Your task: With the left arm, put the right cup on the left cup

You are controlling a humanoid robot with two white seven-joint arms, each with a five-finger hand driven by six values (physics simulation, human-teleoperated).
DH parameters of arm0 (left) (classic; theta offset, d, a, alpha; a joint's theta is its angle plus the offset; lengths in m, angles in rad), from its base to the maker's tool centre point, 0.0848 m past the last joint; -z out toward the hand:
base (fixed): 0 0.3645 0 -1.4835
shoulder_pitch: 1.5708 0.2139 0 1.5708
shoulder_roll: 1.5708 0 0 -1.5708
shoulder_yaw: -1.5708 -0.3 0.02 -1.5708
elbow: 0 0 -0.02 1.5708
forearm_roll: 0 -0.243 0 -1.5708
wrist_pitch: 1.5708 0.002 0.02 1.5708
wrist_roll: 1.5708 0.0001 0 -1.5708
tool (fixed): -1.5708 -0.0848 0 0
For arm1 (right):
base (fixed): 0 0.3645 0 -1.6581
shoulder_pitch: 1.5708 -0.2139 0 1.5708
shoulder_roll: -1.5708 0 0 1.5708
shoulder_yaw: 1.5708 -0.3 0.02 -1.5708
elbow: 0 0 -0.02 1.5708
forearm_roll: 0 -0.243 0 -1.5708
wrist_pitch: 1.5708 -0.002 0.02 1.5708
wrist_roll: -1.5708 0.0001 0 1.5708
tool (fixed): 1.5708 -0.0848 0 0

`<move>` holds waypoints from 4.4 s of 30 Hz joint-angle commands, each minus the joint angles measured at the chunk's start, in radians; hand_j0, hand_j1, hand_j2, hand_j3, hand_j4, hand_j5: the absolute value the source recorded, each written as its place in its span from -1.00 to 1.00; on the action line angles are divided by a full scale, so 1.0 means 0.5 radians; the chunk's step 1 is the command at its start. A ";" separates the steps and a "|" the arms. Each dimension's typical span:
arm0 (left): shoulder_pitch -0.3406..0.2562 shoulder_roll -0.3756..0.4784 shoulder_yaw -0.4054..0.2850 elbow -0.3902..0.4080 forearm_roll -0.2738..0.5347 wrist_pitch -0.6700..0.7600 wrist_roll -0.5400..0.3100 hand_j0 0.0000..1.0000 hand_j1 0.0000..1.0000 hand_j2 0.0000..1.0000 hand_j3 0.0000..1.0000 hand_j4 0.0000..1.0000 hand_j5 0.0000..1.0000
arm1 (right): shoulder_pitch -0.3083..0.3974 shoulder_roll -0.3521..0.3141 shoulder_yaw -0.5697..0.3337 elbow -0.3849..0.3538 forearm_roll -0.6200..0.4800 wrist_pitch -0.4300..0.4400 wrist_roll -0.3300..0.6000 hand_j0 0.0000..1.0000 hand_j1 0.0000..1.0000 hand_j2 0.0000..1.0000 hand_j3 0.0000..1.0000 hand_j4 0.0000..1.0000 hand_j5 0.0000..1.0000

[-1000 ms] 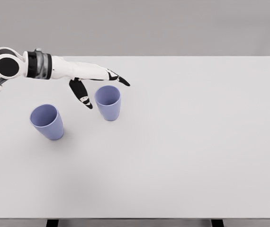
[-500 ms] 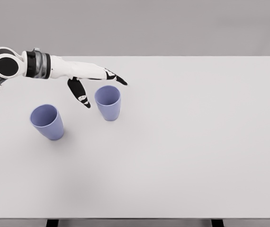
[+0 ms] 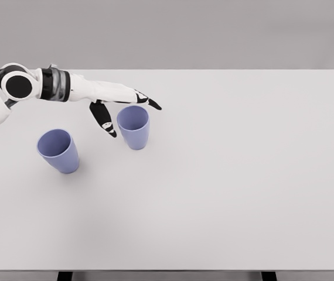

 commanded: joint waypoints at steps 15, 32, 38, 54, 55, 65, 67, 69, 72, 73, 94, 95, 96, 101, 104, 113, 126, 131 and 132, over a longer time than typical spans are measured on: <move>0.028 -0.049 0.009 0.052 0.010 -0.015 0.001 0.38 0.38 0.38 0.38 0.38 0.38 | 0.000 0.000 0.000 0.000 0.003 -0.002 0.001 1.00 1.00 1.00 1.00 1.00 1.00; 0.000 0.193 0.120 -0.261 0.047 -0.125 0.001 0.07 0.07 0.07 0.07 0.07 0.07 | 0.000 0.000 0.000 0.000 0.003 0.001 0.001 1.00 1.00 1.00 1.00 1.00 1.00; -0.080 0.405 0.120 -0.472 0.151 -0.122 0.001 0.04 0.04 0.04 0.04 0.04 0.04 | 0.000 0.000 0.000 0.000 0.003 -0.002 0.001 1.00 1.00 1.00 1.00 1.00 1.00; -0.218 0.752 0.113 -0.736 0.252 -0.104 0.001 0.05 0.05 0.05 0.05 0.05 0.05 | 0.000 0.000 0.000 0.000 0.003 -0.002 0.001 1.00 1.00 1.00 1.00 1.00 1.00; -0.227 0.752 0.110 -0.736 0.252 -0.104 0.001 0.05 0.05 0.05 0.05 0.05 0.05 | 0.000 0.000 0.000 0.000 0.003 -0.002 0.001 1.00 1.00 1.00 1.00 1.00 1.00; -0.316 0.945 0.101 -0.810 0.255 -0.097 0.001 0.05 0.05 0.05 0.05 0.05 0.05 | 0.000 0.000 0.000 0.000 0.003 -0.002 0.001 1.00 1.00 1.00 1.00 1.00 1.00; -0.331 0.988 0.098 -0.810 0.255 -0.097 0.001 0.05 0.05 0.05 0.05 0.05 0.05 | 0.000 0.000 0.000 0.000 0.003 -0.002 0.001 1.00 1.00 1.00 1.00 1.00 1.00; -0.331 1.009 0.098 -0.810 0.292 -0.097 0.001 0.05 0.05 0.05 0.05 0.05 0.05 | 0.000 0.000 0.000 0.000 0.003 -0.002 0.001 1.00 1.00 1.00 1.00 1.00 1.00; -0.331 1.068 0.098 -0.856 0.326 -0.100 0.001 0.05 0.05 0.05 0.05 0.05 0.05 | 0.000 0.000 0.000 0.000 0.003 -0.002 0.001 1.00 1.00 1.00 1.00 1.00 1.00; -0.331 1.083 0.095 -0.859 0.326 -0.097 0.001 0.05 0.05 0.05 0.05 0.05 0.05 | 0.000 0.000 0.000 0.000 0.003 -0.002 0.001 1.00 1.00 1.00 1.00 1.00 1.00; -0.337 1.286 0.018 -1.000 0.298 0.047 0.001 0.07 0.07 0.07 0.07 0.07 0.07 | 0.000 0.000 0.000 0.000 0.003 -0.002 0.001 1.00 1.00 1.00 1.00 1.00 1.00; -0.337 1.292 0.018 -1.006 0.298 0.044 0.001 0.07 0.07 0.07 0.07 0.07 0.07 | 0.000 0.000 0.000 0.000 0.003 -0.002 0.001 1.00 1.00 1.00 1.00 1.00 1.00; -0.337 1.316 0.018 -1.028 0.298 0.044 0.001 0.08 0.08 0.08 0.08 0.08 0.08 | 0.000 0.000 0.000 0.000 0.003 -0.002 0.001 1.00 1.00 1.00 1.00 1.00 1.00; -0.337 1.359 0.018 -1.089 0.298 0.044 0.001 0.08 0.08 0.08 0.08 0.08 0.08 | 0.000 0.000 0.000 0.000 0.003 -0.002 0.001 1.00 1.00 1.00 1.00 1.00 1.00; -0.337 1.371 0.015 -1.098 0.298 0.044 0.001 0.07 0.07 0.07 0.07 0.07 0.07 | 0.000 0.000 0.000 0.000 0.003 -0.002 0.001 1.00 1.00 1.00 1.00 1.00 1.00; -0.337 1.365 -0.077 -1.077 0.298 0.203 0.001 0.07 0.07 0.07 0.07 0.07 0.07 | 0.000 0.000 0.000 0.000 0.003 -0.002 0.001 1.00 1.00 1.00 1.00 1.00 1.00; -0.337 1.371 -0.074 -1.111 0.323 0.185 0.001 0.09 0.09 0.09 0.09 0.09 0.09 | 0.000 0.000 0.000 0.000 0.003 -0.002 0.001 1.00 1.00 1.00 1.00 1.00 1.00; -0.337 1.399 -0.074 -1.120 0.323 0.185 0.001 0.10 0.10 0.10 0.10 0.10 0.10 | 0.000 0.000 0.000 0.000 0.003 -0.002 0.001 1.00 1.00 1.00 1.00 1.00 1.00; -0.337 1.399 -0.074 -1.120 0.323 0.188 0.001 0.10 0.10 0.10 0.10 0.10 0.10 | 0.000 0.000 0.000 0.000 0.003 -0.002 0.001 1.00 1.00 1.00 1.00 1.00 1.00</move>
